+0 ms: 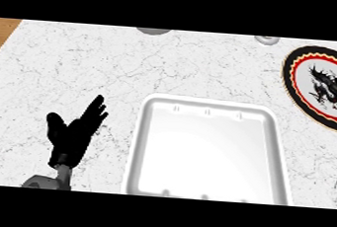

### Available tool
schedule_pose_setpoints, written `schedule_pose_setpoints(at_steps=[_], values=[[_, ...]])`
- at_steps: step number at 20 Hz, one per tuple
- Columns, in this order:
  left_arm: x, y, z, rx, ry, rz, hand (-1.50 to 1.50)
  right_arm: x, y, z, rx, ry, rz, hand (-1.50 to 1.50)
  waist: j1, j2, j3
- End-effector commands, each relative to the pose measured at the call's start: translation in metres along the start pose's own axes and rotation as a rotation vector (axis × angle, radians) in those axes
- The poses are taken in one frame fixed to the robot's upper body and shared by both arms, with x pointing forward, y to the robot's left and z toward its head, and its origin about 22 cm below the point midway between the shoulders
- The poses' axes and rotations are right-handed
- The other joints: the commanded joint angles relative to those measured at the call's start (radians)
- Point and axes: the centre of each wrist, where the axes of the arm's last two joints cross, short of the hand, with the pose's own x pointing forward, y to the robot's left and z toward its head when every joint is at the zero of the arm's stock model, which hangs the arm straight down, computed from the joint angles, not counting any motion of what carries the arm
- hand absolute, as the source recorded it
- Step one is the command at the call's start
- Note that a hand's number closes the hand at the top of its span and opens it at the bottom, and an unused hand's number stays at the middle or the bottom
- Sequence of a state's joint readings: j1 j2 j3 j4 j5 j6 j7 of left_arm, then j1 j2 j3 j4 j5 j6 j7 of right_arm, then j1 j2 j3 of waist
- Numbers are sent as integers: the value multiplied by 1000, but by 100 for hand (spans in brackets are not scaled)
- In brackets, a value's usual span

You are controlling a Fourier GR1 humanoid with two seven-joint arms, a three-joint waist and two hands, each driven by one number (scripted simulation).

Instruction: Pick the lemon from the tray and place it in the plate

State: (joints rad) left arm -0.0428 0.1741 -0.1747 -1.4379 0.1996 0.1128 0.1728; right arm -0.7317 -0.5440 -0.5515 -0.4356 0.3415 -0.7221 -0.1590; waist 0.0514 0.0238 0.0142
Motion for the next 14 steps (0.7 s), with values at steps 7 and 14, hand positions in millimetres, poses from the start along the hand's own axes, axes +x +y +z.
schedule_pose_setpoints(at_steps=[7, 14], values=[[-20, 17, 11, 44, 85, 4, 0, -39, -40, -18, -7, 29, -312, -150, -31, -14, -11], [-10, 24, 9, 66, 94, -2, 0, -91, -62, -4, 180, -2, -339, -150, -47, -22, -13]])
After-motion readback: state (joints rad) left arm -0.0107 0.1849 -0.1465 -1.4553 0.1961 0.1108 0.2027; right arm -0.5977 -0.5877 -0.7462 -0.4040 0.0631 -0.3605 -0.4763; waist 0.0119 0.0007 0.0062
